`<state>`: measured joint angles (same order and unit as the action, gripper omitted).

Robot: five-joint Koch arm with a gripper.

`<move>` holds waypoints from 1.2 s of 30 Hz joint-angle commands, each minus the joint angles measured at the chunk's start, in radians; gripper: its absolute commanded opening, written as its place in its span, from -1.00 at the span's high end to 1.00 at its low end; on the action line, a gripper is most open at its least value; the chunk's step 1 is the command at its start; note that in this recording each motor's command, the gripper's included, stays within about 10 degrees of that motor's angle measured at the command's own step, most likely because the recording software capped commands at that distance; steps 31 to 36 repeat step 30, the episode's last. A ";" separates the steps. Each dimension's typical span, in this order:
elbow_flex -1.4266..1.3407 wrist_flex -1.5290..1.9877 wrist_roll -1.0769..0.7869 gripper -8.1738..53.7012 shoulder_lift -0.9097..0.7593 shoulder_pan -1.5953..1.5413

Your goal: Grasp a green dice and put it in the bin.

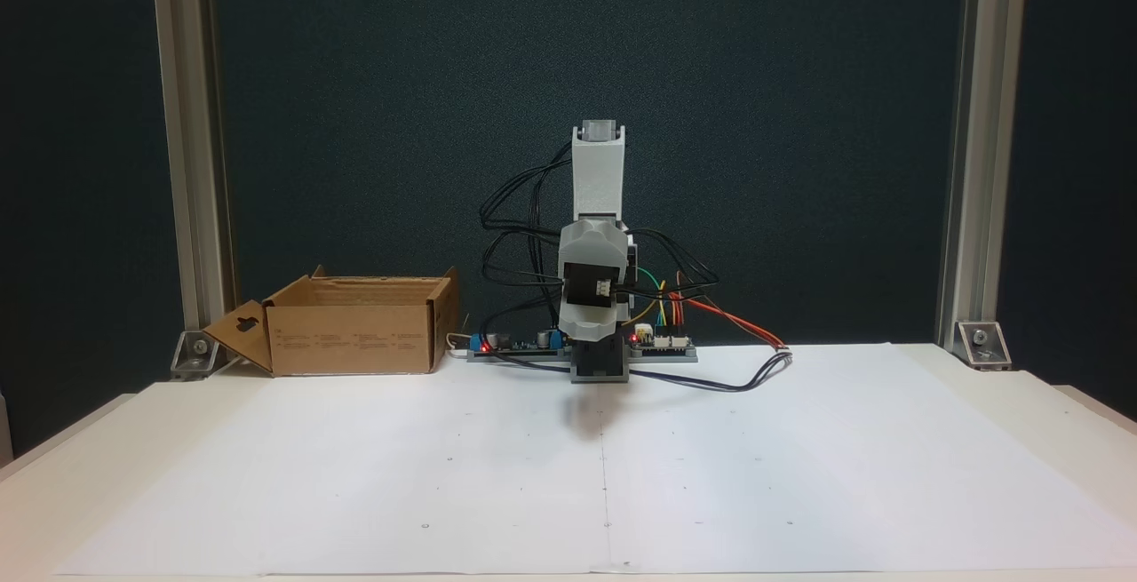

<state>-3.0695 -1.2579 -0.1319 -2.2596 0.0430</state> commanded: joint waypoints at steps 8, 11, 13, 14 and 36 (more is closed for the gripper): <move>-0.055 -0.126 0.032 -0.70 -0.110 0.002; -0.055 -0.124 0.034 -0.70 -0.109 0.000; -0.055 -0.120 0.034 -0.70 -0.107 0.000; -0.055 -0.120 0.034 -0.70 -0.107 0.000; -0.055 -0.089 0.034 -0.70 -0.104 -0.003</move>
